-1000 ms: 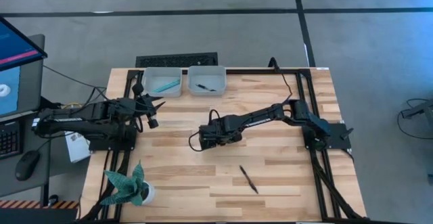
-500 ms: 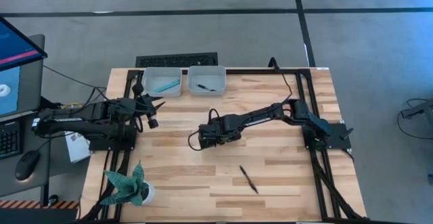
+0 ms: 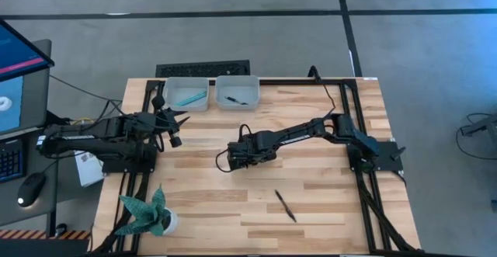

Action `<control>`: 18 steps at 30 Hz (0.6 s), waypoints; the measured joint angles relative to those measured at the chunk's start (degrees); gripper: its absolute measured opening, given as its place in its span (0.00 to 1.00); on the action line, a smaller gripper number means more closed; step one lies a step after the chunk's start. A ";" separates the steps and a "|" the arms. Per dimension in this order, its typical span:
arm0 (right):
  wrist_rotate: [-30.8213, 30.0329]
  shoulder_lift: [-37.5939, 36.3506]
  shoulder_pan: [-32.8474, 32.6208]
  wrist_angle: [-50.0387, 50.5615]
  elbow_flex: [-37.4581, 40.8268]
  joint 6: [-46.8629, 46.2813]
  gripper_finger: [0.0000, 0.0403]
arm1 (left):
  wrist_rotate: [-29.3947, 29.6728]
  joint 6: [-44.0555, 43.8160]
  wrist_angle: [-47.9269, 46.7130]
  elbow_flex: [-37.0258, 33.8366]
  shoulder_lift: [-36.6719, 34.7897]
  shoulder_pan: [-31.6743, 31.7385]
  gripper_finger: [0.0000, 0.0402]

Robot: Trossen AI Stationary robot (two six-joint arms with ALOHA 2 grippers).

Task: Sort pens & pencils
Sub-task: Put the top black pen into the right gray bin

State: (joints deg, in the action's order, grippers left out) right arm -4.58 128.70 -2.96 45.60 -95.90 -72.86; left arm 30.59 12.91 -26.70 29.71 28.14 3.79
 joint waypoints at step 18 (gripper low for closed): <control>0.19 0.00 -0.02 0.43 0.01 0.00 0.75 | 0.00 0.00 -0.02 0.00 -0.01 -0.01 0.20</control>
State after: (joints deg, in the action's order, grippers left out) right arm -4.39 128.70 -2.98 46.03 -95.89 -72.86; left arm 30.59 12.91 -26.72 29.71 28.13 3.78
